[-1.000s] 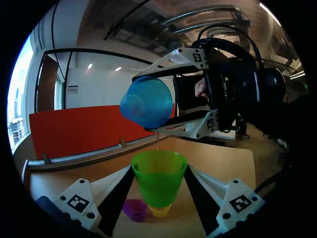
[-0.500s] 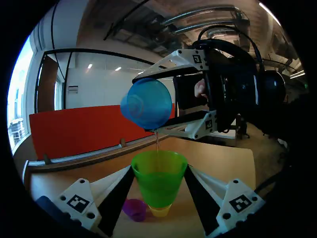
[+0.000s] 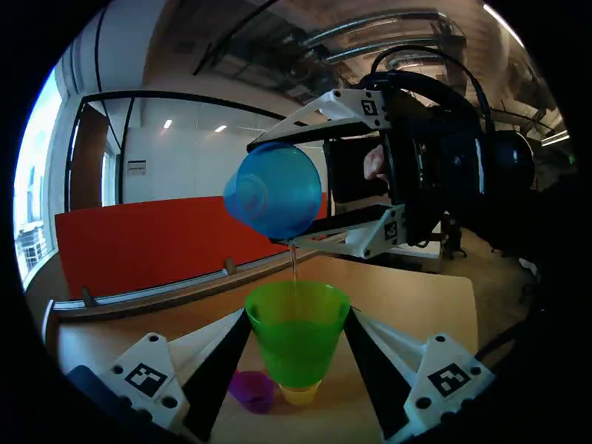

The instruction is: Pour water

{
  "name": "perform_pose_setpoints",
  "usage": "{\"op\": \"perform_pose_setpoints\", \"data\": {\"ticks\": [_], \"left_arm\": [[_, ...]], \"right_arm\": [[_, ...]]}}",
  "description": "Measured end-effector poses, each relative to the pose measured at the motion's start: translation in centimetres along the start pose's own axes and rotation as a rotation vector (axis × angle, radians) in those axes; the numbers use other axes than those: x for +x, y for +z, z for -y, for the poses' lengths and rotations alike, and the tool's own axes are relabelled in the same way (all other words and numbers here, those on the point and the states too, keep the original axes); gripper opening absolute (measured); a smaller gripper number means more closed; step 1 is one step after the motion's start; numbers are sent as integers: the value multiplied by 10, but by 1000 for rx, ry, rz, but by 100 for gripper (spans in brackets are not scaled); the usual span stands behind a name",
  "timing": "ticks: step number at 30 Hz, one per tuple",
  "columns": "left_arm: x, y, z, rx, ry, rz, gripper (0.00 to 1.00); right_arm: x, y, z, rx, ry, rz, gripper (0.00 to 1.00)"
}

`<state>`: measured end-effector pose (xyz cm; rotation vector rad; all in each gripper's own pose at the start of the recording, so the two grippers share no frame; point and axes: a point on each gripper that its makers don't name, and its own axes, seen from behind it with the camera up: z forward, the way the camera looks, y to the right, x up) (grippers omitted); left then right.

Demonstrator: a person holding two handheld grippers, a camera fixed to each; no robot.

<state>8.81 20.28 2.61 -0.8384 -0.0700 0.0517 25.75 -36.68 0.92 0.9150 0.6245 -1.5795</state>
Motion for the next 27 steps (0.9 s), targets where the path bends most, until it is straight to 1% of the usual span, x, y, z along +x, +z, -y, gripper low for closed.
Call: {"op": "perform_pose_setpoints", "data": {"ticks": [6,27], "left_arm": [[1,-1,-1,-2,1,-1,86],[3,1,0,-2,1,-2,86]], "right_arm": [[1,0,1,0,-5,-1,92],[-2,-1,-4,-7,-4,-7,92]]}}
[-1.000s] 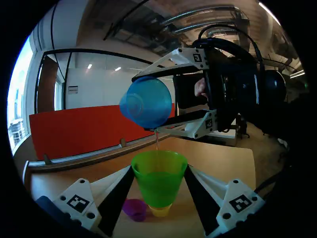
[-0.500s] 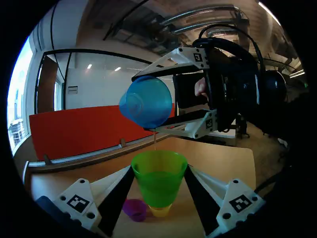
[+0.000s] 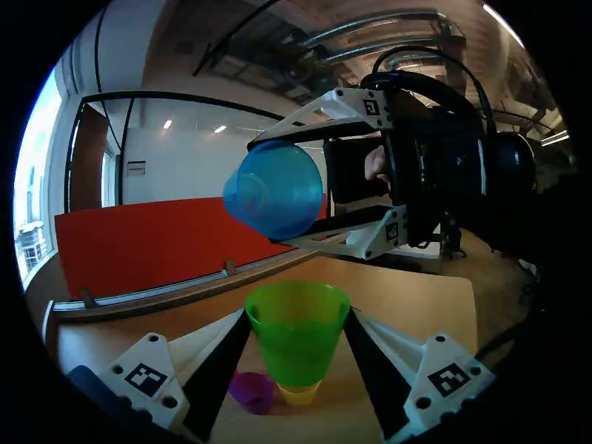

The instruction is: Pour water

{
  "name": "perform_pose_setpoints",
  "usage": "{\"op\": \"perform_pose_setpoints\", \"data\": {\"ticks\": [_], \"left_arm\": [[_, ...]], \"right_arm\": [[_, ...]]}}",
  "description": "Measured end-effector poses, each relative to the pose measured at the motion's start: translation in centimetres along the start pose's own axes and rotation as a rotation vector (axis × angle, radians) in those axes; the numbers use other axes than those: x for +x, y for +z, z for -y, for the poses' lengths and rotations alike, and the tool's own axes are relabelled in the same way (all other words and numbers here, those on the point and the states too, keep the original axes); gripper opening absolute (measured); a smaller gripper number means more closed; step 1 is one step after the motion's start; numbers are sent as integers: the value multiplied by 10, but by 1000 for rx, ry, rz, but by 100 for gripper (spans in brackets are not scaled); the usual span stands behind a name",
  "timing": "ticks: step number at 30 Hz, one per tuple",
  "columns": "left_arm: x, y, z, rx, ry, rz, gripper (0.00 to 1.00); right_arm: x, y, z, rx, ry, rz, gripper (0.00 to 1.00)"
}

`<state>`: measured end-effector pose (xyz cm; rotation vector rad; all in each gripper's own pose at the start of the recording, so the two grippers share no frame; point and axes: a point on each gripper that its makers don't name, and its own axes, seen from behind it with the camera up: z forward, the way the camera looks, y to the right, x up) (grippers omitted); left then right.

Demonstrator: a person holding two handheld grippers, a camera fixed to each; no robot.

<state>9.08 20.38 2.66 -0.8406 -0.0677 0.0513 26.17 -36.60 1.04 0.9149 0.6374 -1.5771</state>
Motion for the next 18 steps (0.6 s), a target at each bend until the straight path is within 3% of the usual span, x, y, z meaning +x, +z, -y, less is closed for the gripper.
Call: {"op": "perform_pose_setpoints", "data": {"ticks": [12,18], "left_arm": [[2,-1,0,-1,1,1,86],[1,-1,0,2,-2,0,86]], "right_arm": [[-1,-1,1,0,18,-1,92],[0,-1,2,-4,63,-11,92]]}}
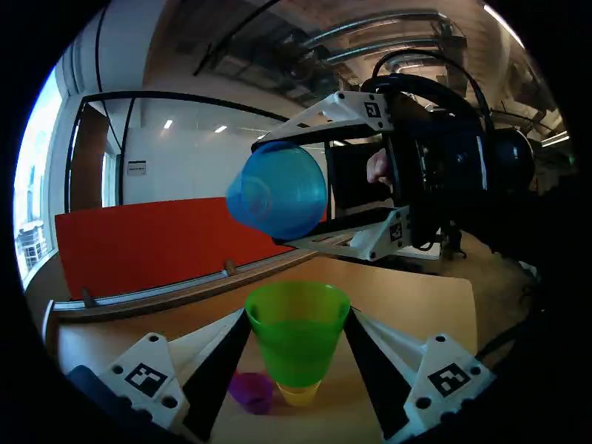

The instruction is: Pour water

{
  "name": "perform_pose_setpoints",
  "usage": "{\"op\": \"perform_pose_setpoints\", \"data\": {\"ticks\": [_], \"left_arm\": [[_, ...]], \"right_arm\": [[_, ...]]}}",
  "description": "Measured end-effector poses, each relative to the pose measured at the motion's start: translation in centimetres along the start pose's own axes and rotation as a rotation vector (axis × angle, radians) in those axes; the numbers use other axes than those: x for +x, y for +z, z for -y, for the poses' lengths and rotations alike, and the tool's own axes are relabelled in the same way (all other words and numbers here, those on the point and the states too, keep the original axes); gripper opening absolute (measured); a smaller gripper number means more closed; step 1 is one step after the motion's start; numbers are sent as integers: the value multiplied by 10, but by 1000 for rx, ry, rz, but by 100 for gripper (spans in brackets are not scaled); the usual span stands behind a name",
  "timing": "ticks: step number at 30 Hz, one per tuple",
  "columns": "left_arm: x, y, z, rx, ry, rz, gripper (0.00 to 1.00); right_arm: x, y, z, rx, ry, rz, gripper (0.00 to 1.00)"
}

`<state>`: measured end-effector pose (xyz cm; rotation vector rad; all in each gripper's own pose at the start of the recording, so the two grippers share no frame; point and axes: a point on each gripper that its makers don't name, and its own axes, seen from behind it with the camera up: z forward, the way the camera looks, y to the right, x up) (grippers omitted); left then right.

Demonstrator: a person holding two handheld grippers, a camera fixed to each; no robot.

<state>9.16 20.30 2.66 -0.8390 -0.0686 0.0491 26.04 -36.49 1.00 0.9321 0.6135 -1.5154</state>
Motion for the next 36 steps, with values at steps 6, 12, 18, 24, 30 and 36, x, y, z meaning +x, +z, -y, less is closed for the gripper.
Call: {"op": "perform_pose_setpoints", "data": {"ticks": [6,12,18,24,30,36], "left_arm": [[-1,0,-1,0,3,3,86],[-1,-1,0,3,2,4,86],[-2,-2,-1,5,3,8,86],[-3,-2,1,5,1,8,86],[-4,-2,1,4,5,14,86],[-6,-1,1,5,6,15,86]], "right_arm": [[-2,0,1,-7,41,-6,91],[-7,-1,0,-19,104,-13,91],[-17,-4,-3,-39,180,-14,91],[-28,-6,-1,-46,264,-12,92],[-37,-8,4,-42,382,-16,91],[-42,-10,11,-29,522,-18,92]]}}
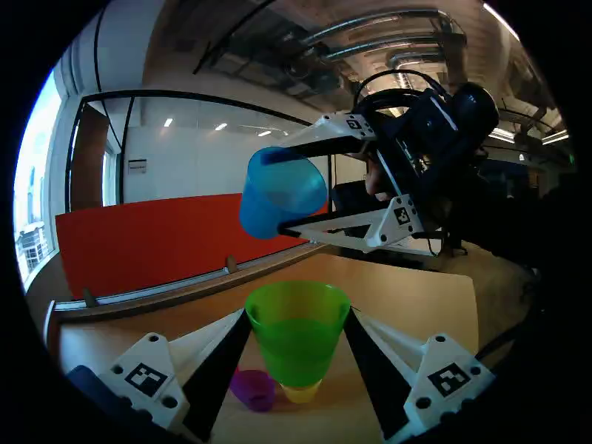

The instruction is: Pour water

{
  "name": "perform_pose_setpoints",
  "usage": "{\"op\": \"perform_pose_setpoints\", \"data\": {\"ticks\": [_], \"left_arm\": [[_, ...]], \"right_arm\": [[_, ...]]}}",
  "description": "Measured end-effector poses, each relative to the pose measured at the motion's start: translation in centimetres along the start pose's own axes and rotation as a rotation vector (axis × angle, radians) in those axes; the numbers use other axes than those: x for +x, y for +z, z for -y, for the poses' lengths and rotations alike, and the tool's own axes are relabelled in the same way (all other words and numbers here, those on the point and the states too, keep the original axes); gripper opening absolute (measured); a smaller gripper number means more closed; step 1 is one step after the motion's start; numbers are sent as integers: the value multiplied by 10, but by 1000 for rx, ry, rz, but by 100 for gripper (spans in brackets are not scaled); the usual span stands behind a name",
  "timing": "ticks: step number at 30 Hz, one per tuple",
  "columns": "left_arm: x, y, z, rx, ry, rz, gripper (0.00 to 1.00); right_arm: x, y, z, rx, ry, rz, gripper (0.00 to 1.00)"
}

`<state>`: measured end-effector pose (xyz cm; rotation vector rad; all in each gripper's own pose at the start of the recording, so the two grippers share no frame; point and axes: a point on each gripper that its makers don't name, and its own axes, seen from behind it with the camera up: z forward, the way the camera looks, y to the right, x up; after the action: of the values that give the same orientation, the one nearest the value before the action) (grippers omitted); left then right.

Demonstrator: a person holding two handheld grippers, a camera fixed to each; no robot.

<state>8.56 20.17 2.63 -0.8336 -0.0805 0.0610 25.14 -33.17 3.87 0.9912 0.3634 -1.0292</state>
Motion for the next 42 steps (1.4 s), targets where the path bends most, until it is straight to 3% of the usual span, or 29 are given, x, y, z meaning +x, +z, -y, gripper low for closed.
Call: {"op": "perform_pose_setpoints", "data": {"ticks": [17,36,42], "left_arm": [[6,-4,2,2,2,1,86],[4,-6,2,6,2,5,86],[6,-7,3,8,-2,2,86]], "right_arm": [[-19,-6,8,17,304,35,91],[-43,-14,29,75,751,116,91],[-42,-17,31,69,816,103,91]]}}
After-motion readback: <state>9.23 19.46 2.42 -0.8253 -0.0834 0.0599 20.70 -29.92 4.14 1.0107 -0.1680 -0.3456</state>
